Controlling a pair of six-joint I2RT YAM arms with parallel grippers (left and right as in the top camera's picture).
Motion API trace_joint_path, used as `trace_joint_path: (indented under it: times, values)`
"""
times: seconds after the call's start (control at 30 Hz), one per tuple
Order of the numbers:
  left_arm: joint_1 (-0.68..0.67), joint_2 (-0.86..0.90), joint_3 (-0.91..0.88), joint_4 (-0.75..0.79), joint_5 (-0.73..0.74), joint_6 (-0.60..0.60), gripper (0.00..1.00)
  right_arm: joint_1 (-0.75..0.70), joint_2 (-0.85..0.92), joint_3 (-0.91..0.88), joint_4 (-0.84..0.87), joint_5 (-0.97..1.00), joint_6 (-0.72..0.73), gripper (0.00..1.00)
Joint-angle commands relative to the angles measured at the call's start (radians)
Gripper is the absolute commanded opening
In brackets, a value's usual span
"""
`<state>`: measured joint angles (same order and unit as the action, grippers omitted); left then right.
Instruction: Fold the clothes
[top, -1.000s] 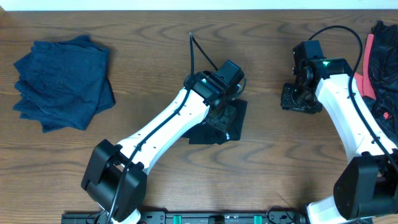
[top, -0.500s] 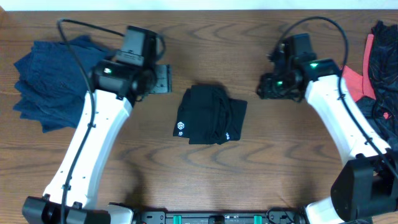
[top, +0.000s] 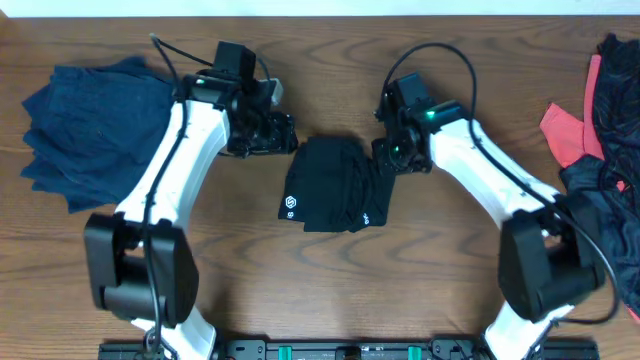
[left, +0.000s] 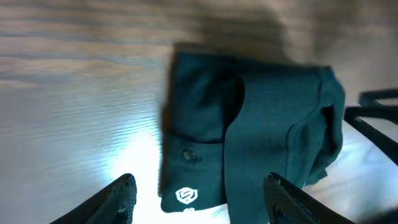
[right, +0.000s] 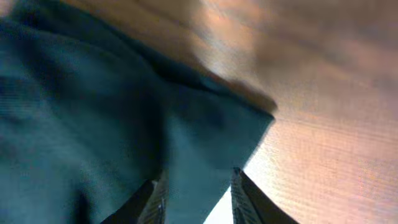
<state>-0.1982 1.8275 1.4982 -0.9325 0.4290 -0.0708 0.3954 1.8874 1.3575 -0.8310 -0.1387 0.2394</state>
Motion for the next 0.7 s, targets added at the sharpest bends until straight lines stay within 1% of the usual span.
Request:
trace_joint_path:
  times: [0.0,0.07,0.2,0.4,0.5,0.57,0.63,0.67]
  values:
    - [-0.006,0.044,-0.007,0.006,0.106,0.107,0.67,-0.025,0.023,0.003,-0.032,0.115,0.075,0.34]
    - [-0.014,0.069,-0.007,0.015,0.133,0.139,0.67,-0.044,0.023,0.003,-0.054,0.159,0.102,0.34]
    - [-0.041,0.112,-0.007,0.048,0.14,0.176,0.67,-0.083,0.023,0.003,-0.08,0.161,0.105,0.34]
    - [-0.094,0.174,-0.007,0.104,0.162,0.177,0.67,-0.122,0.023,0.003,-0.116,0.161,0.105,0.34]
    - [-0.124,0.178,-0.007,0.116,0.178,0.21,0.66,-0.135,0.023,0.003,-0.122,0.162,0.105,0.34]
    - [-0.138,0.177,-0.007,0.12,0.177,0.209,0.61,-0.142,0.023,0.003,-0.124,0.162,0.105,0.34]
    - [-0.145,0.177,-0.007,0.12,0.177,0.209,0.49,-0.146,0.023,0.003,-0.126,0.162,0.105,0.34]
    - [-0.146,0.177,-0.007,0.121,0.177,0.209,0.38,-0.148,0.023,0.003,-0.127,0.162,0.105,0.34]
